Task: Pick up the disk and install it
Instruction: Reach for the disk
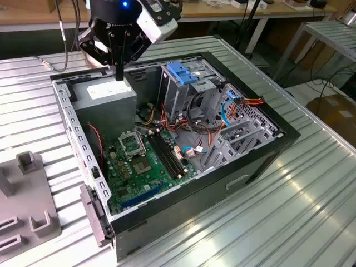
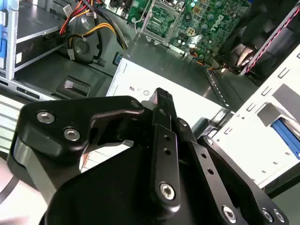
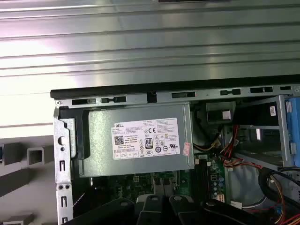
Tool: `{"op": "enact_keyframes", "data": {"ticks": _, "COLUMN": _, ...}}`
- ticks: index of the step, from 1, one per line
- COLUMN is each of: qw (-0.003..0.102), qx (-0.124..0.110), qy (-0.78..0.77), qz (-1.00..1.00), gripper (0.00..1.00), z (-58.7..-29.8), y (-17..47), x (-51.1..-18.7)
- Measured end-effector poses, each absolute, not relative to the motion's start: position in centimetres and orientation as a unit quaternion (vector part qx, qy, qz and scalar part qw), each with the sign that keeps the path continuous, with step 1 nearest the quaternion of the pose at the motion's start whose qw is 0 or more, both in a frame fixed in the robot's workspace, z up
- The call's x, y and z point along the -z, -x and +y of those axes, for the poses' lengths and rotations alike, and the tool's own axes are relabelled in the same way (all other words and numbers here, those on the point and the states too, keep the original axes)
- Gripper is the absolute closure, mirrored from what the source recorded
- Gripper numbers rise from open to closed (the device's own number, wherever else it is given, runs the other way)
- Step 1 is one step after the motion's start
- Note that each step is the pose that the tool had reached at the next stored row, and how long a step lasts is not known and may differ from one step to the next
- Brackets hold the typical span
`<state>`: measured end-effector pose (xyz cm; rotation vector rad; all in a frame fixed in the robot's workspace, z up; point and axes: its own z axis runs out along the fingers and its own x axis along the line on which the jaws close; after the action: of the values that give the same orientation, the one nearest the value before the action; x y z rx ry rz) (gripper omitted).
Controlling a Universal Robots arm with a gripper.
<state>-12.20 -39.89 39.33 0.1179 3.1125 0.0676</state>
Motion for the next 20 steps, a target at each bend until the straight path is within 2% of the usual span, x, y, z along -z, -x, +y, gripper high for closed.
{"op": "enact_keyframes", "data": {"ticks": 20, "qw": 0.013, "qx": -0.022, "qy": -0.038, "qz": 0.999, "gripper": 0.90, "z": -39.9, "y": 13.5, "x": -39.3}}
